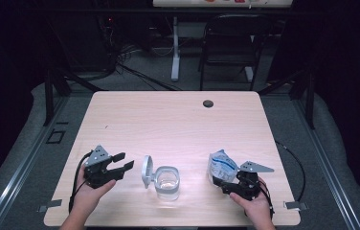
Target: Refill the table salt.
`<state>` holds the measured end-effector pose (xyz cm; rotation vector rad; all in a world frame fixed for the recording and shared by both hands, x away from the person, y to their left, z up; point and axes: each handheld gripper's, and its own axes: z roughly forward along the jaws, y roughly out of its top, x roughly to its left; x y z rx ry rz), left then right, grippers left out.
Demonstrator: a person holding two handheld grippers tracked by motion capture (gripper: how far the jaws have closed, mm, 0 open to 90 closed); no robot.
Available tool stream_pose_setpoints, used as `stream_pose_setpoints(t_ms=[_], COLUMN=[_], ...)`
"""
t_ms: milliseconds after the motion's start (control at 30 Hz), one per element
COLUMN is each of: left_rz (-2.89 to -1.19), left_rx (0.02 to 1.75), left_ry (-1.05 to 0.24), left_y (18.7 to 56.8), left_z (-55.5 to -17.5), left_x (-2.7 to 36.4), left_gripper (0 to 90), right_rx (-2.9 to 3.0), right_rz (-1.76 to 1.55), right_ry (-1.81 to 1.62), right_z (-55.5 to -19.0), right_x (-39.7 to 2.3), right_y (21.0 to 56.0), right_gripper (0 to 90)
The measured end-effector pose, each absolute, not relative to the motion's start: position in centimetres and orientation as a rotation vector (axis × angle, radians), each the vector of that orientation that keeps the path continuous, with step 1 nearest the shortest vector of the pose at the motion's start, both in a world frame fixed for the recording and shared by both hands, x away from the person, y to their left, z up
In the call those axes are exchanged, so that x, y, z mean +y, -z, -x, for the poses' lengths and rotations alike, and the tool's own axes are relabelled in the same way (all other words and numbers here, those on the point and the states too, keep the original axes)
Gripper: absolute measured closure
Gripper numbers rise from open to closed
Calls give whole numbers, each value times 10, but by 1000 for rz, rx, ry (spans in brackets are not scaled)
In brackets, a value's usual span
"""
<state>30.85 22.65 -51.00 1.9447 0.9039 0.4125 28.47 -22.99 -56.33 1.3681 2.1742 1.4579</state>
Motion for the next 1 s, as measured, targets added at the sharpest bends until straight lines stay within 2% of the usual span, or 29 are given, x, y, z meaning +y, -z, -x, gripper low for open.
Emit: stream_pose_setpoints(t_ms=[1000], left_rz=[-1951], left_rx=[903], left_ry=[-410], left_y=[509], left_z=[-309], left_x=[227], left_gripper=[501], right_rx=[2267], right_rz=[-1417], right_ry=[-1322], right_z=[-292], right_x=[-225], right_y=[578], right_gripper=[342])
